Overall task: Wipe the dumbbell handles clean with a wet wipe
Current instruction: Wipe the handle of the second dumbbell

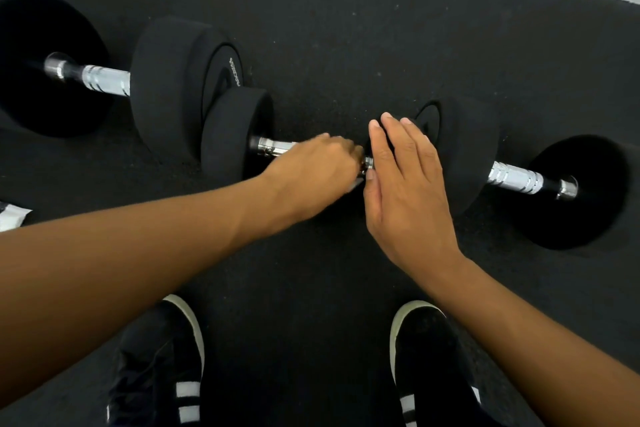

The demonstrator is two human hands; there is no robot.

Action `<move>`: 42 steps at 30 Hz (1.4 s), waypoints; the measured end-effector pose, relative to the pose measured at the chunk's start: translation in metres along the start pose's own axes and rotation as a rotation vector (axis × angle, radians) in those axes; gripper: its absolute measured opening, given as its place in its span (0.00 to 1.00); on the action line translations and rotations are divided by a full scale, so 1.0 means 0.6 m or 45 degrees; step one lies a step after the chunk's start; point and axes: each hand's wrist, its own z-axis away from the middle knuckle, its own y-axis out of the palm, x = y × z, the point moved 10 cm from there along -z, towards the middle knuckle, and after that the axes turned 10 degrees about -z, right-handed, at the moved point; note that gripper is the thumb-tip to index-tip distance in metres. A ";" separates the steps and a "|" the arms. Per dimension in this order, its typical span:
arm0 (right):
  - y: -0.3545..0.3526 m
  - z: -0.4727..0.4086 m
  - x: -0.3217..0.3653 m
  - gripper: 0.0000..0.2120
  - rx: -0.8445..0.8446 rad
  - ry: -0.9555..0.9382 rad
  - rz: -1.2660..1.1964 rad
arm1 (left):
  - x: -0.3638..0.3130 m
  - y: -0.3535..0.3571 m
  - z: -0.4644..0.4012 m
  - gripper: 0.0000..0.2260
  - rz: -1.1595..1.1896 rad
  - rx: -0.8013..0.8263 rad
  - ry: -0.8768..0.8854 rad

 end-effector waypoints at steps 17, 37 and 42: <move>0.001 0.004 0.001 0.26 -0.010 -0.014 0.019 | 0.010 0.021 0.027 0.26 0.191 -0.020 -0.067; 0.003 0.005 0.000 0.26 -0.006 -0.011 -0.009 | 0.026 0.031 0.007 0.20 0.307 0.082 -0.171; 0.003 0.005 0.003 0.26 -0.027 -0.032 0.023 | -0.034 0.035 0.016 0.30 0.169 0.043 0.091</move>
